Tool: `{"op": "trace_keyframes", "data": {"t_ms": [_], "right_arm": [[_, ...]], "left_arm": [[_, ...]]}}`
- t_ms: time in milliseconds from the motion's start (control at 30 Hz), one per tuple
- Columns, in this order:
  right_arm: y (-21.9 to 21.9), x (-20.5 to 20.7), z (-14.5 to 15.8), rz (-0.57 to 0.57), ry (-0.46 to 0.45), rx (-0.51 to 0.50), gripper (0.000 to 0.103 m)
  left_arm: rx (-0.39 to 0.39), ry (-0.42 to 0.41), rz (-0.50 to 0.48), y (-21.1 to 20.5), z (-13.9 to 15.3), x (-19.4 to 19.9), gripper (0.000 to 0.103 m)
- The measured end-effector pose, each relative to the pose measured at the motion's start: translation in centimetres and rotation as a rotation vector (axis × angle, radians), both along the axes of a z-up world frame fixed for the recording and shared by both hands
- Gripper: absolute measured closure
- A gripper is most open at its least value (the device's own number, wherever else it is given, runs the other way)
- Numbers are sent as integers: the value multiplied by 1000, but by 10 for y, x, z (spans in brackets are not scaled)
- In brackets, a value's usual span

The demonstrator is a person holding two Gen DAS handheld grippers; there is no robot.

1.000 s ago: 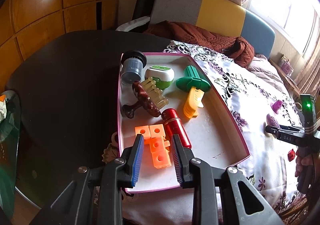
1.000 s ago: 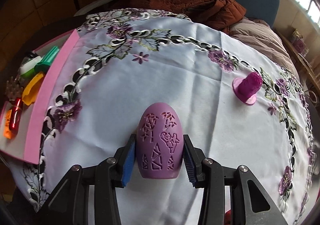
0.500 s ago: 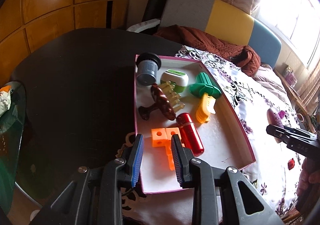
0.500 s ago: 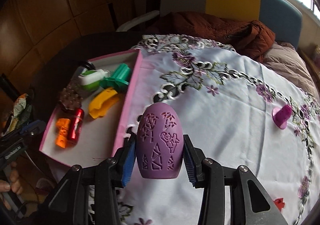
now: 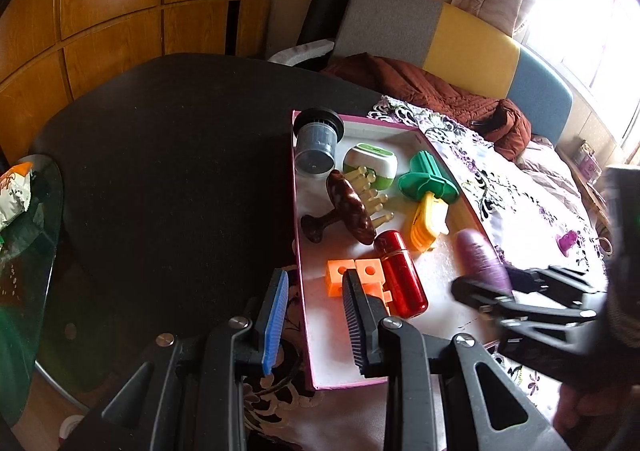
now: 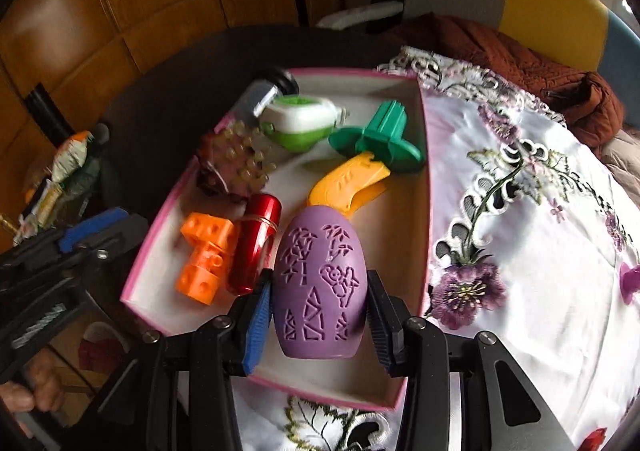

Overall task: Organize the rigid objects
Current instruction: 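Carry the purple egg into the pink tray and open the right tool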

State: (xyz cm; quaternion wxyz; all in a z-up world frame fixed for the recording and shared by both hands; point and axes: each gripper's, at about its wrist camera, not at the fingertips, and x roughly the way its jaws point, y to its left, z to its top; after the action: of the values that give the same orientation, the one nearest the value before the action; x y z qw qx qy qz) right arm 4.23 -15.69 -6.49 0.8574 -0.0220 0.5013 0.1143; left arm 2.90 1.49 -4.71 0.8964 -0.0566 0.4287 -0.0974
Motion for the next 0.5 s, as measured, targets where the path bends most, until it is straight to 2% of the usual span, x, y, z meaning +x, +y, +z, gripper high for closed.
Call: {"op": "trace_keyframes", "data": {"t_ms": [100,233,300,500], "right_arm": [[1,5,-16,-13,39,-2,58],[-2,2,-17,-20,19,20,56],[-5,0,-16,-28,23,47,49],[-16,-8,-2,-59,-20,90,41]], "left_arm": [[3,5,-3,0,-2,0,76],[5,12,-1,-1,-5,2,76],[6,11,-3,-2,-5,1,76],[13,1,-7,-4,-2,0,76]]}}
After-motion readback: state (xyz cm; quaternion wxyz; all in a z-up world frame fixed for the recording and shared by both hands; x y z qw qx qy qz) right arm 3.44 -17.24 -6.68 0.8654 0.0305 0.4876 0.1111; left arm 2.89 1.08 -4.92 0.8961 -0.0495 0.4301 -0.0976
